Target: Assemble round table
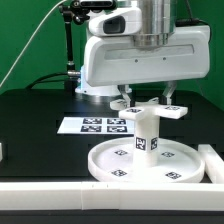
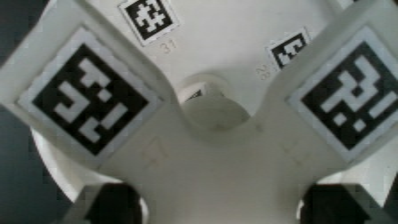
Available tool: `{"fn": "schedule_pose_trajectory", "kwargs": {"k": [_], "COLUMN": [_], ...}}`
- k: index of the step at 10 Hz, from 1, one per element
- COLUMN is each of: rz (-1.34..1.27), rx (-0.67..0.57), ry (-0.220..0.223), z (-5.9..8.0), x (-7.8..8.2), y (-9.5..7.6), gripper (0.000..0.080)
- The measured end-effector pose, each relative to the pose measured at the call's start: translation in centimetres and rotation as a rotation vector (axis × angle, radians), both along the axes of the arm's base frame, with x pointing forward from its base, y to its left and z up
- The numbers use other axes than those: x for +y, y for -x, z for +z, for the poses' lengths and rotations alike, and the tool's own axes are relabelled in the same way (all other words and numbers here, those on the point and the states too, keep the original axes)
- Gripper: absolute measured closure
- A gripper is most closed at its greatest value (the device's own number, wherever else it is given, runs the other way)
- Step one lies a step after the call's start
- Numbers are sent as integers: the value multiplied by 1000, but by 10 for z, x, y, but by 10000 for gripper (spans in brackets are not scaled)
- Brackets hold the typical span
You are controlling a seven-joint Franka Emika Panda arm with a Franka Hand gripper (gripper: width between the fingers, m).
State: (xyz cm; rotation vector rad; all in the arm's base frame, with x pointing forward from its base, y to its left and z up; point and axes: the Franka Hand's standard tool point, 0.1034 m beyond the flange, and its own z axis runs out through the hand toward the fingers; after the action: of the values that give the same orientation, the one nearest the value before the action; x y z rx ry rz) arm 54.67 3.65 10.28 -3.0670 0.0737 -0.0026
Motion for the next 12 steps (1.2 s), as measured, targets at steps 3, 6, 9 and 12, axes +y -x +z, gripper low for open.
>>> {"fn": "schedule_pose_trajectory", "kwargs": {"k": [3,6,9,12], "rz": [-391,-626,-778,-1024], "rx": [29,46,60,75], "ry": [-35,-38,-42,-70], "z": [0,0,0,0], "x": [0,0,0,-1], "y": [0,-1,-1,-2], "gripper": [357,356,356,356]}}
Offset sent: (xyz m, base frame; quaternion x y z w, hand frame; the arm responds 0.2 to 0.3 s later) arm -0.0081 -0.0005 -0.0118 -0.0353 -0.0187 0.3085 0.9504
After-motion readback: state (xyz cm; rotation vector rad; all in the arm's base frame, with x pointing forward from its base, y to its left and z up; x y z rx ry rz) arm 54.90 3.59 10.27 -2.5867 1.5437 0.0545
